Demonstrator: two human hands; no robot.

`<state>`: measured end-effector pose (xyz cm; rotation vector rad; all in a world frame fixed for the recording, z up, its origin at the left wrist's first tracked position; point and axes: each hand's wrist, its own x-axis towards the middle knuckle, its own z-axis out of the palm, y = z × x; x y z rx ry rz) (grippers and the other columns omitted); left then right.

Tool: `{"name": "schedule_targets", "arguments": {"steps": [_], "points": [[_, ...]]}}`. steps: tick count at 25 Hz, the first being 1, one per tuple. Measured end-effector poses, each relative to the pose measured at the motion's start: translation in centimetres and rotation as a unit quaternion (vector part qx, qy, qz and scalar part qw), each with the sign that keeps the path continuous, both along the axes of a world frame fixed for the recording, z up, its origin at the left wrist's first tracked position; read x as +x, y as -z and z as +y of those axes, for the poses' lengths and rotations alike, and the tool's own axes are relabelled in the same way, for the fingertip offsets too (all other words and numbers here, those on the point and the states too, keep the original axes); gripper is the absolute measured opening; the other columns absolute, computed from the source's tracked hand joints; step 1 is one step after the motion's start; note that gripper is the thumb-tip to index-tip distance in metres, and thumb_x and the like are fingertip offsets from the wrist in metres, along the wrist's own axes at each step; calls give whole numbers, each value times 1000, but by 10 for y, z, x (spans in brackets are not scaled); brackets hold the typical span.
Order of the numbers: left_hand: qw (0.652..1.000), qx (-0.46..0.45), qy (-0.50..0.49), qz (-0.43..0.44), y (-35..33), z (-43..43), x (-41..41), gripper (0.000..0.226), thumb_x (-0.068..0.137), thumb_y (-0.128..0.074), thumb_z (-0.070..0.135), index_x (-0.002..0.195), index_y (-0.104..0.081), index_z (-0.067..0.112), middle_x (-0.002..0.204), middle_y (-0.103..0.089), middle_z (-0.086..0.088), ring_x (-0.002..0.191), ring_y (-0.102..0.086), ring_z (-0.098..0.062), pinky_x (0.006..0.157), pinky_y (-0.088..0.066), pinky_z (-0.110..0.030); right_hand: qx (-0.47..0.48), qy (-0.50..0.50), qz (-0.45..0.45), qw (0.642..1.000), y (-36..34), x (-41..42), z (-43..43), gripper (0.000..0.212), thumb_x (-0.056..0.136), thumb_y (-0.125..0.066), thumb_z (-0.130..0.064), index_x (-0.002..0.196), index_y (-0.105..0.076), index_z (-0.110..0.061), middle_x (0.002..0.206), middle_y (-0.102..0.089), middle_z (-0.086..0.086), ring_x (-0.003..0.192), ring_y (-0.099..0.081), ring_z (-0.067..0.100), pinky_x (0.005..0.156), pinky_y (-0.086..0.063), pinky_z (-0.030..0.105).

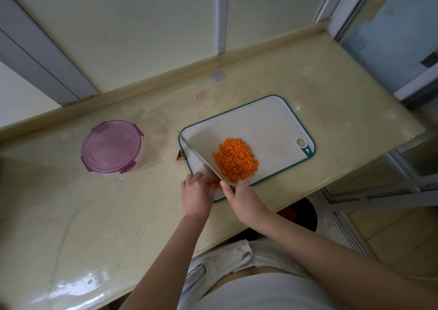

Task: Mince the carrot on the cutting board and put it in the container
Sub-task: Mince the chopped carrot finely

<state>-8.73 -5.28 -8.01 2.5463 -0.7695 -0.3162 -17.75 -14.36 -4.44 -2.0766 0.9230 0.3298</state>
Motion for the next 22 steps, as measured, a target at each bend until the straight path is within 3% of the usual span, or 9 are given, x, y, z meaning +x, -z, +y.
{"name": "schedule_targets", "arguments": {"steps": [6, 11, 18, 22], "points": [[999, -31, 6, 9, 0, 3, -4, 2, 77, -67, 9, 78, -67, 10, 77, -60, -7, 78, -53, -30, 68, -36, -33, 88, 61, -62, 992, 2, -2, -20, 57, 100, -34, -46, 51, -35, -17, 47, -36, -3, 40, -34, 8, 47, -26, 23], [997, 57, 55, -3, -1, 4, -7, 31, 77, -68, 35, 97, -62, 12, 99, -54, -5, 96, -45, -26, 83, -33, -33, 103, 86, -71, 988, 4, -1, -25, 57, 99, -35, -49, 53, -35, -16, 47, -35, -3, 39, -32, 9, 45, -24, 23], [998, 60, 35, 4, -3, -3, -5, 20, 91, -52, 26, 100, -62, 12, 103, -53, -6, 100, -45, -27, 84, -32, -34, 117, 107, -53, 986, -1, -10, -26, 57, 96, -35, -54, 58, -39, -12, 48, -37, 0, 37, -32, 10, 44, -26, 25], [999, 33, 12, 27, -7, -2, -3, 27, 89, -55, 31, 109, -58, 14, 108, -52, -4, 105, -46, -24, 87, -32, -32, 119, 95, -53, 987, -6, -16, -22, 57, 98, -35, -51, 54, -36, -14, 47, -36, -1, 36, -32, 6, 46, -26, 24]]}}
